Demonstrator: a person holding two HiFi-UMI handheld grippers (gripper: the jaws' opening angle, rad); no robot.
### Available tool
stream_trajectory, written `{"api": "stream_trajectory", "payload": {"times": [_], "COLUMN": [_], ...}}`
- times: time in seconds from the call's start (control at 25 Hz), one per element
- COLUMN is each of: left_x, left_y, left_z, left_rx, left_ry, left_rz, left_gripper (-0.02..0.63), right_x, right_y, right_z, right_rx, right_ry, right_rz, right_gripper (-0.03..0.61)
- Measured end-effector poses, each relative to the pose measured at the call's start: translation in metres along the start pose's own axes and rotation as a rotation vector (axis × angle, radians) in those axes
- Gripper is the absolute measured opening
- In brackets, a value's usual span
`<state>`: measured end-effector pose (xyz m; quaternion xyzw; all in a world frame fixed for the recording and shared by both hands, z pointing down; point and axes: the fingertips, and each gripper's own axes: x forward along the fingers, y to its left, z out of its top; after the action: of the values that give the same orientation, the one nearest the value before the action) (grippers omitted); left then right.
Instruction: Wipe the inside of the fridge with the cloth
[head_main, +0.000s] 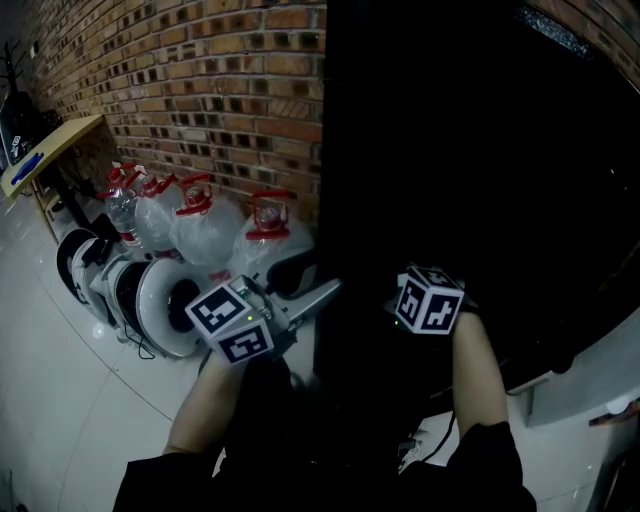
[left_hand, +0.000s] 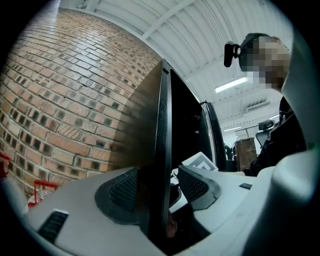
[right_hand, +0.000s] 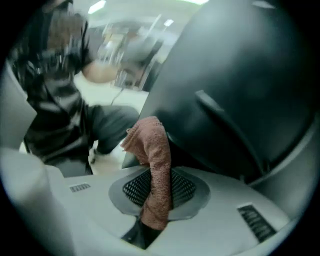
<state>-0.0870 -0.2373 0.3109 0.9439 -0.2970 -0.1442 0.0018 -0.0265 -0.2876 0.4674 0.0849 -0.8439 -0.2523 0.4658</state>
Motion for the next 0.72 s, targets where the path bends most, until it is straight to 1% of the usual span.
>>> {"api": "stream_trajectory", "payload": {"times": [0.04,0.08,0.16,0.28,0.4,0.48,0.52,0.64,0.72], "left_x": [-0.001,-0.002,-0.003,-0.001,0.003,0.006,0.007,0.009,0.01], "left_y": [0.001,0.002,0.003,0.001,-0.002,-0.002,-0.001,0.0,0.0], "left_z": [0.0,0.0,0.0,0.0,-0.001,0.0,0.0,0.001,0.0], "left_rx": [-0.001,-0.002,-0.005,0.013,0.062,0.086,0.096,0.111,0.115], "left_ry": [-0.001,-0.004,-0.006,0.008,0.029,0.034,0.037,0.051,0.055], "left_rz": [0.002,0.006,0.009,0.003,0.004,0.024,0.036,0.063,0.081], "left_gripper": [0.247,0.247,0.247,0.247,0.247,0.238,0.209,0.209,0.209], "right_x": [0.005,0.011,0.019,0.029,0.032,0.033,0.033,0.035,0.037], "right_y": [-0.002,-0.004,-0.012,-0.016,-0.02,-0.023,-0.025,-0.032,-0.041], "right_z": [0.0,-0.001,-0.002,-0.008,-0.009,-0.009,-0.01,-0.015,-0.017], "right_rx": [-0.044,-0.067,-0.062,0.007,0.066,0.082,0.087,0.098,0.087], "right_ry": [0.053,0.09,0.111,0.083,0.044,0.027,0.022,0.024,0.04], "right_rz": [-0.005,-0.011,-0.016,0.0,0.023,0.032,0.033,0.024,0.004], "right_gripper": [0.078,0.078,0.078,0.078,0.08,0.082,0.083,0.083,0.083]}}
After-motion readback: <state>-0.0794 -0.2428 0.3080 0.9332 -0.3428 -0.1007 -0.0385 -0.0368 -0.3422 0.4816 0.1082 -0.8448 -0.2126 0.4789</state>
